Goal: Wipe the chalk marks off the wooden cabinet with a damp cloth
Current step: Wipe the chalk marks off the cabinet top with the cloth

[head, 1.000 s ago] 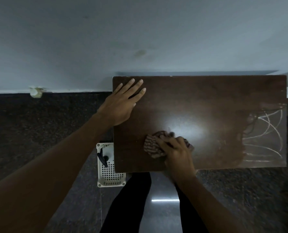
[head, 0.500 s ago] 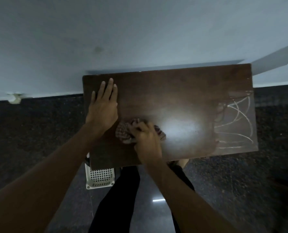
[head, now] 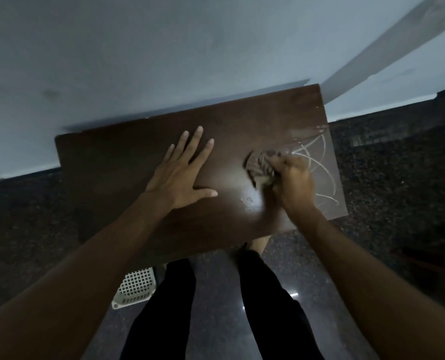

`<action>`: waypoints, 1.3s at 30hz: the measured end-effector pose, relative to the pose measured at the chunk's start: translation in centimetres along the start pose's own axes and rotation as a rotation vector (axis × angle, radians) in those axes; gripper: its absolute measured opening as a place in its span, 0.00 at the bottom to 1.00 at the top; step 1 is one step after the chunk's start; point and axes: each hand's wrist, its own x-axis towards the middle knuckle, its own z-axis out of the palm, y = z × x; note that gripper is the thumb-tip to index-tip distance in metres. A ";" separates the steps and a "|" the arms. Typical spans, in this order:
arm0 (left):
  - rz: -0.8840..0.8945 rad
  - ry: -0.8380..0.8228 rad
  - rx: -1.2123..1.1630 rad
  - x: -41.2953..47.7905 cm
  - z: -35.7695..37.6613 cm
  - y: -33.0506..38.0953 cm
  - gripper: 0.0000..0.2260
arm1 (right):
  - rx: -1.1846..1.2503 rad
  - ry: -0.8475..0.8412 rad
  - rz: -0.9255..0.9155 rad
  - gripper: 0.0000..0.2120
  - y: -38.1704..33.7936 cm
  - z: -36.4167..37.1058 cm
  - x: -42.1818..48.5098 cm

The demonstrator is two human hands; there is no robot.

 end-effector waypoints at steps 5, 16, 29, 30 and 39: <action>-0.074 -0.072 -0.004 3.1 -1.1 2.5 0.65 | 0.033 0.176 0.091 0.13 -3.5 -0.5 6.6; -0.125 -0.165 0.115 4.1 -1.0 4.3 0.67 | 0.030 -0.016 -0.272 0.22 -0.6 -0.9 -1.8; -0.160 -0.240 0.157 4.4 -1.2 5.6 0.67 | 0.076 0.230 0.134 0.11 3.2 -4.5 9.6; -0.163 -0.241 0.157 4.3 -1.2 5.6 0.67 | 0.099 0.209 0.098 0.13 2.2 -4.3 9.0; -0.176 -0.288 0.134 4.5 -1.2 5.8 0.67 | 0.096 -0.039 -0.191 0.28 5.5 -3.6 2.8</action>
